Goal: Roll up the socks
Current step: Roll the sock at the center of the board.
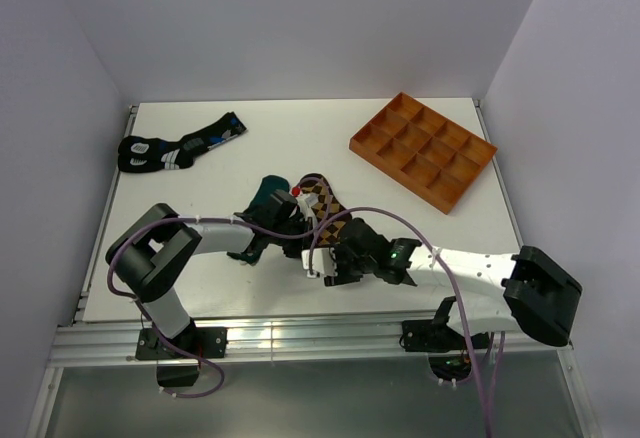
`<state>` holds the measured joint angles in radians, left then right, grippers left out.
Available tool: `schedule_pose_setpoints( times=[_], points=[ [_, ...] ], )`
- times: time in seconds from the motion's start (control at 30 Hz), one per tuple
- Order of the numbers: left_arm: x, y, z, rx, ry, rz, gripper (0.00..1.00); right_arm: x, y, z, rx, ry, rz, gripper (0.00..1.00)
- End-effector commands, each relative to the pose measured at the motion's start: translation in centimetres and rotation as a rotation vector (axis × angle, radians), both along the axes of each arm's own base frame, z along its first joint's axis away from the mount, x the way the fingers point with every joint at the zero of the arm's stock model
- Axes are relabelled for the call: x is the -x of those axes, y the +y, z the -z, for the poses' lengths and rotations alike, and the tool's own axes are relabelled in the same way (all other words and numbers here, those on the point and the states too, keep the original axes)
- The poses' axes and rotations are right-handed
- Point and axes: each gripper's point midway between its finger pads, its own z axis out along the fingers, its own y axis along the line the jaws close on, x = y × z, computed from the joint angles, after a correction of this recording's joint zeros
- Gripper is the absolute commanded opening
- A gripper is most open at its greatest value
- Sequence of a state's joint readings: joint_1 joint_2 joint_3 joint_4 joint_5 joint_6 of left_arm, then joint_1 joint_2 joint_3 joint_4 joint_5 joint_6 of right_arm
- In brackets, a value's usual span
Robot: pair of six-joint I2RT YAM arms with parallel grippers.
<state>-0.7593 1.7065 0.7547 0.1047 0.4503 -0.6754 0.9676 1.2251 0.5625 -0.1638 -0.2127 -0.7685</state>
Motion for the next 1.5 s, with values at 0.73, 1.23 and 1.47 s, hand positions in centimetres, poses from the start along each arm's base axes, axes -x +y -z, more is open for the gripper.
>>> schedule_pose_setpoints(
  times=[0.73, 1.23, 1.47],
  points=[
    [1.2, 0.8, 0.7, -0.046, 0.055, 0.013, 0.0, -2.3, 1.0, 2.9, 0.137, -0.005, 0.105, 0.22],
    [-1.4, 0.4, -2.9, 0.086, 0.024, -0.309, 0.17, 0.5, -1.1, 2.2, 0.108, 0.328, 0.115, 0.09],
    [-2.1, 1.0, -3.7, 0.108, -0.014, -0.426, 0.24, -0.1, -1.5, 1.8, 0.108, 0.525, 0.123, 0.08]
  ],
)
